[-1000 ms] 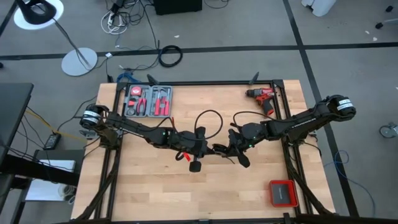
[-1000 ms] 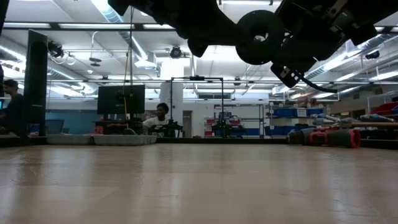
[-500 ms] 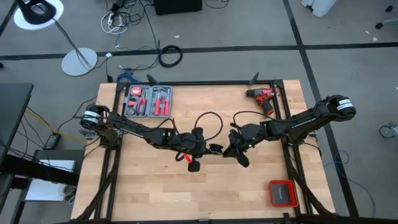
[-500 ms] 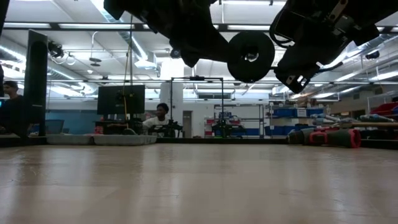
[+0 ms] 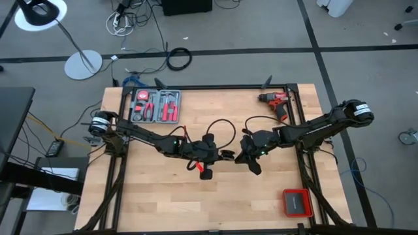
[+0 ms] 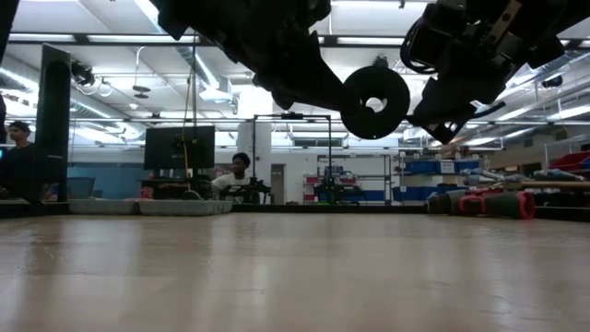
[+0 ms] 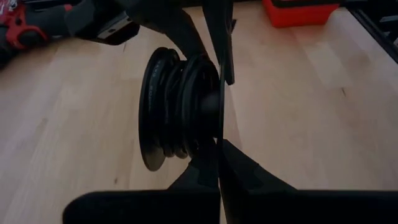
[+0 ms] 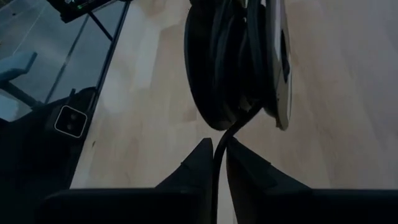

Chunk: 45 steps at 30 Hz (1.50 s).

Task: Coil cords
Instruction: Coil the black wire on the black spool

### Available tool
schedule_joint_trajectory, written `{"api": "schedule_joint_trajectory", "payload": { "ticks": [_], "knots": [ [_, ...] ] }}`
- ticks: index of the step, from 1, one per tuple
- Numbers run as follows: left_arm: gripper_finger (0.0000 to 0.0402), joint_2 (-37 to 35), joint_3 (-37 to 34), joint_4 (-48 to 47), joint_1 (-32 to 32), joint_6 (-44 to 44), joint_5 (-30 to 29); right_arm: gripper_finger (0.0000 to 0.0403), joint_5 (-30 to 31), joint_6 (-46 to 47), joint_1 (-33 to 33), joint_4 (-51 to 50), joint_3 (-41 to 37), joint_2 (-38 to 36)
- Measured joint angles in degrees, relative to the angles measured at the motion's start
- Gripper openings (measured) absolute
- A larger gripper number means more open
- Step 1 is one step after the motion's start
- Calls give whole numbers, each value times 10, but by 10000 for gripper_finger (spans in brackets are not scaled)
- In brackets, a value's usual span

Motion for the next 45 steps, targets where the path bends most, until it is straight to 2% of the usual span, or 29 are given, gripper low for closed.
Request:
{"api": "schedule_joint_trajectory", "payload": {
  "ticks": [10, 18, 32, 45],
  "knots": [
    [0, 0, 0, -17, -6, -2, -11, 40, -16, 30, 1, -8, 0, 0],
    [0, 7, 0, -12, -17, -2, -21, 38, -2, 39, 12, -16, 1, 0],
    [0, 7, 0, -14, -17, -2, -22, 35, 38, -33, 12, -17, 1, 0],
    [0, 7, 0, -14, -18, -7, -21, 34, 68, -41, 12, -12, 1, 0]
  ]
}}
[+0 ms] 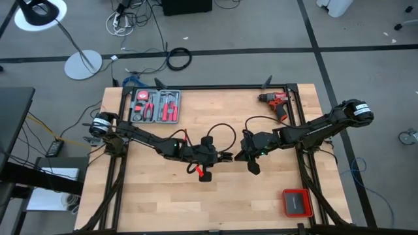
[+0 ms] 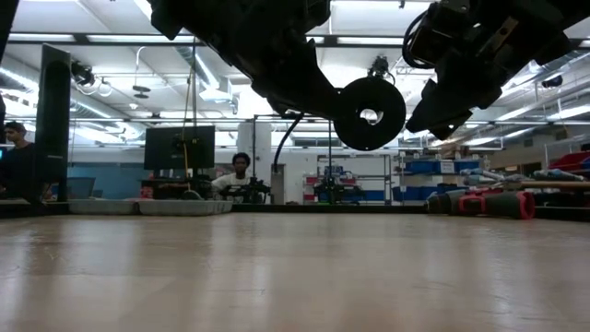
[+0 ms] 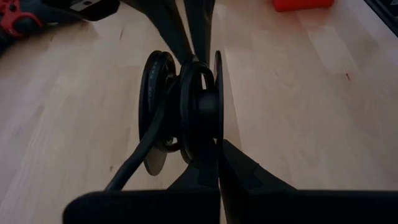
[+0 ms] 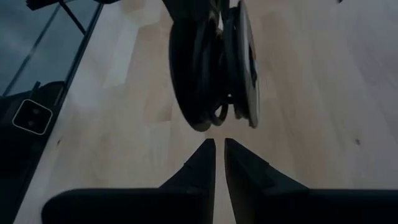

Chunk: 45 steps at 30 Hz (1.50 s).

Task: Coil cords
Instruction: Coil the black wire on the black spool

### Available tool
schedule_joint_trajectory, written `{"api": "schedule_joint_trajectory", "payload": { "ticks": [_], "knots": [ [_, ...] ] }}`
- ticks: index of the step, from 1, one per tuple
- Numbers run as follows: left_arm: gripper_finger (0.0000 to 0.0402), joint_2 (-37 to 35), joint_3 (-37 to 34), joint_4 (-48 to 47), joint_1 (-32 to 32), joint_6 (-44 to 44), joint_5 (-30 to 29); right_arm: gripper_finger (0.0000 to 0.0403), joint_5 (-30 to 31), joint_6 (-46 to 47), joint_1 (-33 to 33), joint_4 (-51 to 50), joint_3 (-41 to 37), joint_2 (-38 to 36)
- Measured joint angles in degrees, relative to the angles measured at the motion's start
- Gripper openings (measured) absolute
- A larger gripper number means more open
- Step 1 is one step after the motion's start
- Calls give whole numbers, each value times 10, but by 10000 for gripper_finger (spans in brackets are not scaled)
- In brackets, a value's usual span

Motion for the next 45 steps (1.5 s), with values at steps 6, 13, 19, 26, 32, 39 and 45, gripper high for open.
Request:
{"api": "schedule_joint_trajectory", "payload": {
  "ticks": [6, 13, 19, 26, 32, 39, 45],
  "knots": [
    [0, 0, 0, 0, 0, -10, 0, 34, 0, -5, 0, 11, 0, 0],
    [0, 0, 0, 0, 0, -10, 0, 34, 6, -10, 0, 10, 0, 0],
    [0, 0, 0, 0, 0, -10, 0, 34, 7, -10, 0, 9, 0, 0],
    [0, 0, 0, 0, 0, -10, 0, 34, 7, -10, 1, 9, 0, 0],
    [0, 0, 0, 0, 0, -10, 1, 34, 7, -12, 1, 9, 0, 0],
    [0, 0, 0, 0, 0, -10, 1, 34, 7, -15, 1, 9, 0, 0],
    [0, 0, 0, 0, 0, -9, 1, 34, 7, -22, 1, 15, 0, 0]
  ]
}}
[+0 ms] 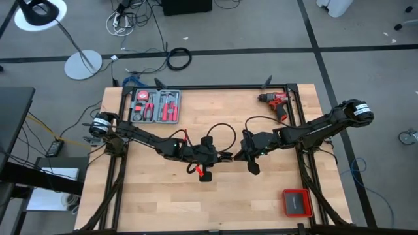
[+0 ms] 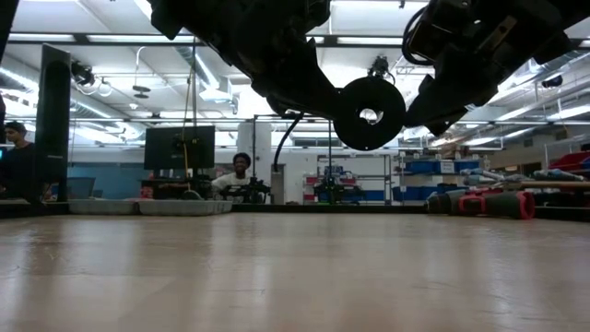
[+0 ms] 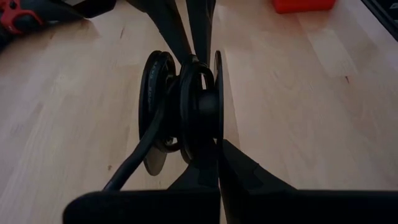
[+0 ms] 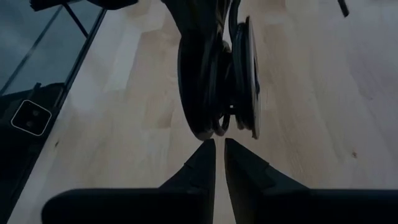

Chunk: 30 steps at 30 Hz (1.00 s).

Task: Coil cords
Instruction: Coil the black wire on the black spool

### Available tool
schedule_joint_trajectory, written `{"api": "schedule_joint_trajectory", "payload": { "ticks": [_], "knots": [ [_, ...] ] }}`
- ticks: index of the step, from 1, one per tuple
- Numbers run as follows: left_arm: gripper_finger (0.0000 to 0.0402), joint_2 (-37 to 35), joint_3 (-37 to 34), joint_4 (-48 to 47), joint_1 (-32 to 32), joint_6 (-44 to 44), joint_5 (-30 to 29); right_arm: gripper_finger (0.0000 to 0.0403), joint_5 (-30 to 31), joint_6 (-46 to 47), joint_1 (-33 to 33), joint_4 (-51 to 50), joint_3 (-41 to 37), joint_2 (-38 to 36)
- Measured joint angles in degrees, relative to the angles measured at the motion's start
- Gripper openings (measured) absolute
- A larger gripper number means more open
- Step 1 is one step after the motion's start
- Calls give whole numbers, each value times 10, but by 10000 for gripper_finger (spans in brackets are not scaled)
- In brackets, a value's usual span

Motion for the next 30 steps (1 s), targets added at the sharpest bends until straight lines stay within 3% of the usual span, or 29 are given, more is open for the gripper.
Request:
{"api": "schedule_joint_trajectory", "payload": {
  "ticks": [30],
  "knots": [
    [0, 0, 0, -1, 0, -2, -4, 34, 45, -29, 4, 6, 0, 0]
  ]
}}
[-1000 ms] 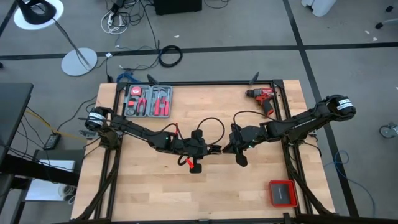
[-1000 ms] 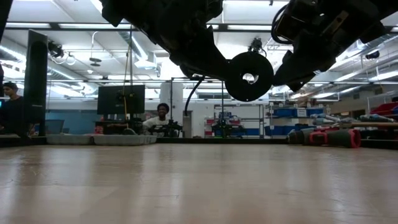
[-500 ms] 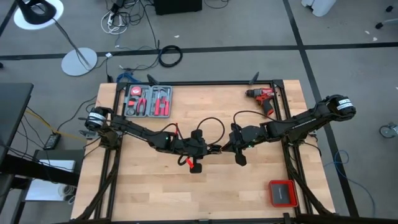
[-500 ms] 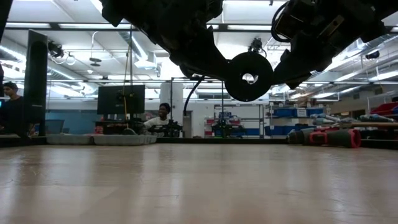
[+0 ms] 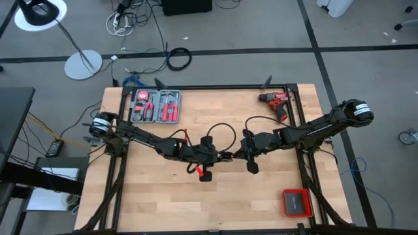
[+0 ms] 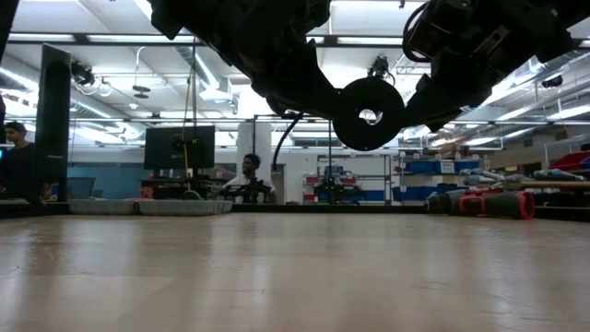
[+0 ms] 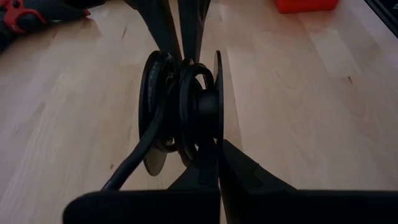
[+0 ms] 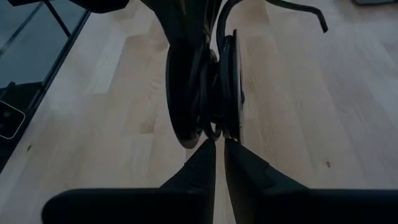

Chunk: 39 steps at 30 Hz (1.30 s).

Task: Coil cords
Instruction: Coil the black wire on the black spool

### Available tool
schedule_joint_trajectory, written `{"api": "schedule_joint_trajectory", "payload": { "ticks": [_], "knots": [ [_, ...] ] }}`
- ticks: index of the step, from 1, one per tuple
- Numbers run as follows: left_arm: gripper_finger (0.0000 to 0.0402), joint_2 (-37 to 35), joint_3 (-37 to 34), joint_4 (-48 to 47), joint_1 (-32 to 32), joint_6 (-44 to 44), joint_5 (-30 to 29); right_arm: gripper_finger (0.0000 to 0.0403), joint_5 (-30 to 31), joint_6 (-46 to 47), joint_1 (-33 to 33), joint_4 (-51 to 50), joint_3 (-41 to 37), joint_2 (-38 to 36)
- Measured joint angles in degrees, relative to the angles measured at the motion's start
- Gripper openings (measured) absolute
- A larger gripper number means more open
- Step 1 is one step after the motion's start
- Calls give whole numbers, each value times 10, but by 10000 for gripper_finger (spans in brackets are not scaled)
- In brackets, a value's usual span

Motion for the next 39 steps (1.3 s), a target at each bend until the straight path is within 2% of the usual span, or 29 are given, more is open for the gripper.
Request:
{"api": "schedule_joint_trajectory", "payload": {
  "ticks": [11, 17, 22, 32, 36, 39],
  "knots": [
    [0, 0, 0, -6, 0, -12, 0, 34, 19, -21, 0, -13, -3, 0],
    [0, 0, 1, -24, 0, -39, 26, 34, 14, -16, -26, 68, -67, 0],
    [0, 0, 1, -44, 0, -40, 30, 34, -26, 7, -50, 152, -111, 0],
    [0, 0, 1, -44, 0, -27, 35, 34, -27, -2, -54, 168, -115, 0],
    [0, 0, 1, -39, 0, -22, 56, 34, -28, -39, -57, 173, -115, 0],
    [0, 0, 4, -25, 0, 18, 107, 34, -29, -119, -58, 205, -115, 0]
  ]
}}
